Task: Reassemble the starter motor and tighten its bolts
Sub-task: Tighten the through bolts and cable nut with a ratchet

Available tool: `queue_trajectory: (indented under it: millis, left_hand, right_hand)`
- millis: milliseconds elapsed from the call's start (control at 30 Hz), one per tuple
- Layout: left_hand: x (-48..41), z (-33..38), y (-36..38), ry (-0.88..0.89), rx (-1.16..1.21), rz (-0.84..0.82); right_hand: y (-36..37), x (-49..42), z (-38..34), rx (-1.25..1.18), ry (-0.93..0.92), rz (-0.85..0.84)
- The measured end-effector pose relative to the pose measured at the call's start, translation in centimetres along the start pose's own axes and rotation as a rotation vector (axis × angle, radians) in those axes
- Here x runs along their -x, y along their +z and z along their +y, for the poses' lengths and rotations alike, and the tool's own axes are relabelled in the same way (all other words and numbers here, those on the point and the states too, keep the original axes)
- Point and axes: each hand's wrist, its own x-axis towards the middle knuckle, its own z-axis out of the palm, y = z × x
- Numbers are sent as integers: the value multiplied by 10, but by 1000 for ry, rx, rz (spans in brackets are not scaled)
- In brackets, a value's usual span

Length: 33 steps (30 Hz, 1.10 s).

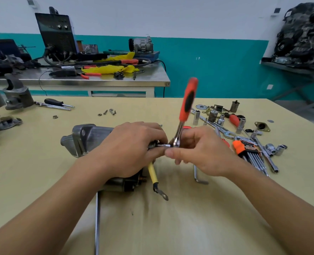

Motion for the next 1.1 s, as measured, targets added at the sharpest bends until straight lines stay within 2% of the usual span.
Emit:
queue_trajectory:
  millis: [67, 133, 167, 267, 333, 400, 500, 533, 600, 667, 767, 833, 900, 1033, 1067, 1100]
  left_hand:
    - [0, 0, 0, -3, -13, -1]
    - [0, 0, 0, -9, -13, -3]
    - [0, 0, 0, -13, -5, -2]
    - [1, -1, 0, -17, 12, 10]
    - [0, -2, 0, -9, 17, 13]
    - [1, -2, 0, 0, 30, 11]
    - [1, -3, -1, -1, 40, 8]
    - [1, -3, -1, -4, 36, 11]
    - [0, -3, 0, -4, 36, 17]
    - [1, -3, 0, 1, 38, 24]
    - [1, -1, 1, -9, 13, 24]
    - [0, -2, 1, -9, -1, 23]
    - [0, -2, 1, -1, 12, 22]
    - [1, -2, 1, 24, 2, 11]
    - [1, -2, 1, 25, -2, 19]
    - [0, -2, 2, 23, -7, 20]
  right_hand:
    - [-3, 1, 2, 151, -186, 49]
    - [-2, 1, 1, 96, -145, 57]
    - [1, 1, -1, -6, -42, 43]
    - [10, -3, -3, -355, 438, -74]
    - [14, -3, -1, -457, 529, -106]
    - [12, -3, 3, -398, 353, -79]
    - [2, -1, 4, 19, -139, 28]
    - [-1, -1, 6, 118, -253, 47]
    - [-2, -2, 7, 157, -285, 64]
    - [3, -1, 2, -39, -84, 41]
    - [11, -4, -3, -407, 407, -42]
    - [17, -5, -2, -529, 557, -84]
    - [16, -4, -2, -510, 480, -68]
    - [5, -1, -1, 52, -135, 42]
    - [2, -1, 2, 148, -242, 40]
    - [0, 0, 3, 186, -271, 46]
